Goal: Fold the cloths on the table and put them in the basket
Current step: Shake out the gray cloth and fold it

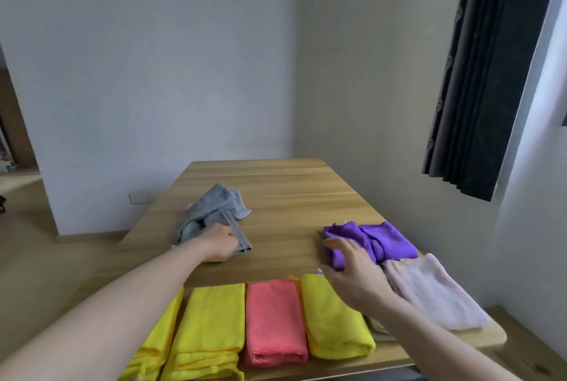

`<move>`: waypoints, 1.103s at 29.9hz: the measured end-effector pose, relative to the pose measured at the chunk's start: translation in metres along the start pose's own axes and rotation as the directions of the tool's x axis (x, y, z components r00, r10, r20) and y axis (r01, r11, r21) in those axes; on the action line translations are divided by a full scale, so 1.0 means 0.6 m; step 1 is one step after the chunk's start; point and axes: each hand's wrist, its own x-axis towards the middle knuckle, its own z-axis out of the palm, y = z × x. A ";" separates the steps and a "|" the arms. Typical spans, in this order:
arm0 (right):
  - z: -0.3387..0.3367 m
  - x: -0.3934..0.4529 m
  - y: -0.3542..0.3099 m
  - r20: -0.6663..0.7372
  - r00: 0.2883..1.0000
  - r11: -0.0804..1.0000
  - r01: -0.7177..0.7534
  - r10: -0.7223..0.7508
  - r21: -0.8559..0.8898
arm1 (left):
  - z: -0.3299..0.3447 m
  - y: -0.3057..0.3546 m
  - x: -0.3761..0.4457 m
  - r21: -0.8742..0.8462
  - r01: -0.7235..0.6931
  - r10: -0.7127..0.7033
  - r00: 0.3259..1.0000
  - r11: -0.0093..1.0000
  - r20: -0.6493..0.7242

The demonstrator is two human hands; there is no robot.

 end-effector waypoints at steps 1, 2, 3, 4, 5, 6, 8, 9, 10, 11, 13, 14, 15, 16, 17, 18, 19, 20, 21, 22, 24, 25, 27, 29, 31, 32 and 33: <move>0.018 0.002 -0.017 0.026 0.999 0.999 0.036 -0.036 0.013 | -0.001 -0.014 -0.008 -0.002 0.011 -0.011 1.000 1.000 0.018; 0.033 0.002 -0.030 0.053 0.997 0.998 0.060 -0.061 0.021 | 0.001 -0.024 -0.011 -0.009 0.008 -0.008 0.999 1.000 0.032; 0.048 0.003 -0.041 0.068 0.994 0.996 0.086 -0.087 0.019 | 0.003 -0.034 -0.011 -0.023 0.009 -0.008 0.999 1.000 0.045; 0.063 0.004 -0.050 0.084 0.991 0.995 0.103 -0.104 0.011 | 0.004 -0.043 -0.010 -0.041 0.008 -0.006 0.998 0.999 0.060; 0.076 0.006 -0.056 0.095 0.989 0.993 0.118 -0.117 -0.001 | 0.005 -0.047 -0.010 -0.053 0.002 0.002 0.997 0.999 0.075; 0.089 0.007 -0.058 0.105 0.987 0.992 0.127 -0.124 -0.018 | 0.007 -0.051 -0.007 -0.059 -0.010 0.014 0.997 0.998 0.081; 0.117 0.010 -0.057 0.120 0.985 0.989 0.135 -0.127 -0.061 | 0.010 -0.055 0.000 -0.064 -0.034 0.039 0.995 0.997 0.089; 0.123 0.005 -0.052 0.123 0.984 0.986 0.140 -0.129 -0.087 | 0.013 -0.050 -0.001 -0.062 -0.051 0.056 0.995 0.997 0.088; 0.132 0.002 -0.049 0.126 0.983 0.981 0.151 -0.136 -0.122 | 0.015 -0.046 0.000 -0.065 -0.059 0.064 0.994 0.996 0.087; 0.141 0.000 -0.045 0.135 0.980 0.973 0.164 -0.143 -0.161 | 0.016 -0.044 0.002 -0.053 -0.061 0.066 0.994 0.997 0.090; 0.150 -0.005 -0.037 0.153 0.979 0.963 0.165 -0.133 -0.214 | 0.020 -0.044 0.012 -0.007 -0.090 0.090 0.991 0.996 0.101; 0.153 -0.005 -0.035 0.158 0.979 0.960 0.163 -0.129 -0.229 | 0.021 -0.045 0.016 -0.010 -0.097 0.098 0.992 0.995 0.079; 0.154 -0.006 -0.033 0.160 0.979 0.956 0.166 -0.129 -0.240 | 0.020 -0.045 0.019 -0.041 -0.097 0.099 0.994 0.994 0.038; 0.155 -0.006 -0.032 0.165 0.978 0.953 0.168 -0.129 -0.251 | 0.019 -0.046 0.020 -0.084 -0.092 0.091 0.996 0.992 -0.016; 0.157 -0.007 -0.033 0.169 0.977 0.950 0.174 -0.133 -0.261 | 0.015 -0.046 0.020 -0.144 -0.079 0.068 0.994 0.986 -0.082; 0.158 -0.007 -0.034 0.175 0.975 0.947 0.179 -0.134 -0.268 | 0.011 -0.046 0.022 -0.198 -0.076 0.048 0.989 0.977 -0.142; 0.158 -0.008 -0.034 0.178 0.975 0.944 0.182 -0.137 -0.275 | 0.005 -0.047 0.022 -0.224 -0.079 0.036 0.981 0.971 -0.190; 0.158 -0.008 -0.034 0.179 0.974 0.941 0.185 -0.138 -0.282 | -0.003 -0.045 0.020 -0.237 -0.085 0.029 0.972 0.968 -0.231; 0.159 -0.007 -0.033 0.179 0.974 0.939 0.186 -0.138 -0.288 | -0.012 -0.045 0.018 -0.248 -0.100 0.029 0.961 0.964 -0.276; 0.158 -0.008 -0.033 0.180 0.974 0.939 0.185 -0.136 -0.291 | -0.020 -0.045 0.020 -0.254 -0.117 0.029 0.945 0.960 -0.324; 0.157 -0.008 -0.035 0.181 0.974 0.938 0.183 -0.133 -0.294 | -0.042 -0.041 0.016 -0.240 -0.144 0.031 0.908 0.960 -0.419; 0.157 -0.008 -0.036 0.185 0.974 0.939 0.181 -0.130 -0.293 | -0.054 -0.038 0.015 -0.220 -0.158 0.039 0.884 0.963 -0.465; 0.157 -0.009 -0.038 0.190 0.974 0.940 0.179 -0.127 -0.292 | -0.084 -0.027 0.011 -0.224 -0.199 0.049 0.842 0.954 -0.538; 0.156 -0.010 -0.038 0.194 0.973 0.938 0.177 -0.122 -0.298 | -0.114 -0.018 0.008 -0.230 -0.229 0.051 0.806 0.946 -0.590; 0.155 -0.010 -0.037 0.200 0.973 0.937 0.174 -0.116 -0.303 | -0.141 -0.012 0.007 -0.232 -0.251 0.055 0.781 0.940 -0.622; 0.155 -0.010 -0.036 0.208 0.972 0.939 0.169 -0.109 -0.300 | -0.153 -0.010 0.007 -0.242 -0.264 0.053 0.770 0.934 -0.636; 0.155 -0.010 -0.037 0.215 0.971 0.943 0.163 -0.102 -0.289 | -0.166 -0.006 0.004 -0.253 -0.283 0.054 0.758 0.925 -0.651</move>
